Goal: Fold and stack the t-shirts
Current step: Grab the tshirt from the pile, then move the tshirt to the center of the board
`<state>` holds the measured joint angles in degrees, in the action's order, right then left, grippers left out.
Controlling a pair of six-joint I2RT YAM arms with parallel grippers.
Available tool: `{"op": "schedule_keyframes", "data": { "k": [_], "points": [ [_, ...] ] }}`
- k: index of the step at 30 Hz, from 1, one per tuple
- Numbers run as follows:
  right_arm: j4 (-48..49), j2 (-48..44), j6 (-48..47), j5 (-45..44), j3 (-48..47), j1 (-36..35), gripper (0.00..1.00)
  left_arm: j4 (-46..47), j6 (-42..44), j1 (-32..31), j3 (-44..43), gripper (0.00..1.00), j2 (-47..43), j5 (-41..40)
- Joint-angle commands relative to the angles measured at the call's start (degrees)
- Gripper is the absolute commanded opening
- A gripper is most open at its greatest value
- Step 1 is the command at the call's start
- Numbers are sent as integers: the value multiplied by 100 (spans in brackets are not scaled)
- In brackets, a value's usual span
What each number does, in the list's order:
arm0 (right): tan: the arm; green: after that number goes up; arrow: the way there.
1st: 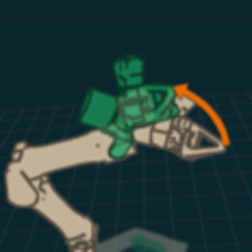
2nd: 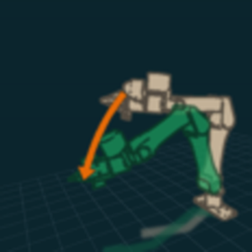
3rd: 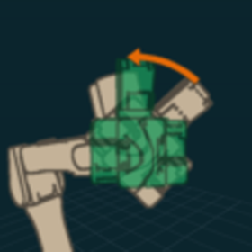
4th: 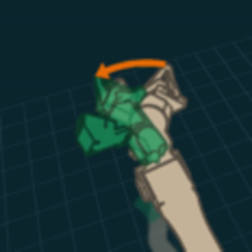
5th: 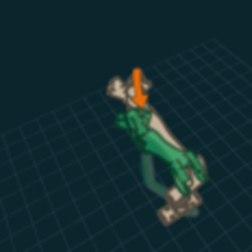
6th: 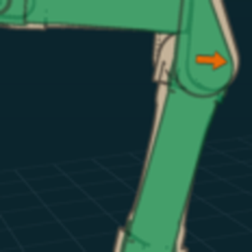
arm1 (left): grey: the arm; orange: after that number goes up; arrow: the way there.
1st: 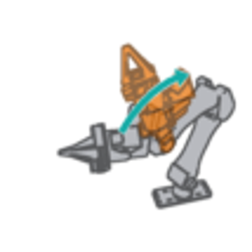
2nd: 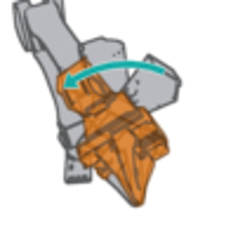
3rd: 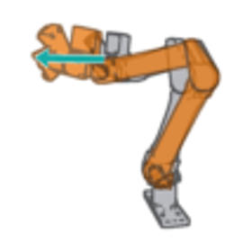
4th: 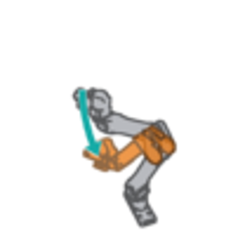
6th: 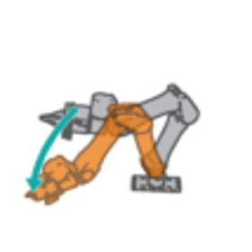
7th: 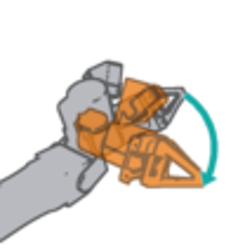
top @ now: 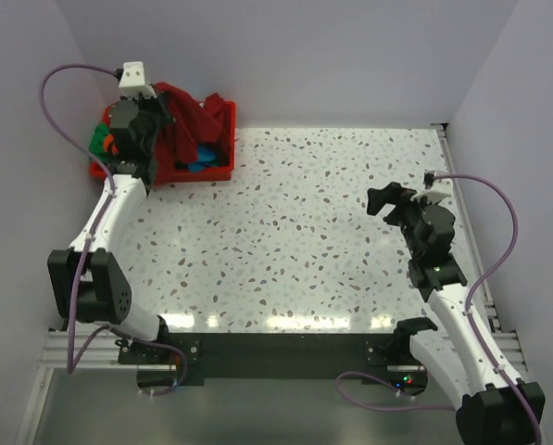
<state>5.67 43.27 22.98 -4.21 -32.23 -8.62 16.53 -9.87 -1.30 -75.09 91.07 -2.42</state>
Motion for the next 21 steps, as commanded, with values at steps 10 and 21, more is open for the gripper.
{"op": "schedule_keyframes", "data": {
  "k": [10, 21],
  "points": [
    [496, 472, 83, 315, -56, -8, 99, 938, 143, -880, -348, 0, -2014, 1418],
    [488, 490, 110, 394, -73, 10, 99, 1228, -586, -942, -342, 0, -1917, 2770]
  ]
}}
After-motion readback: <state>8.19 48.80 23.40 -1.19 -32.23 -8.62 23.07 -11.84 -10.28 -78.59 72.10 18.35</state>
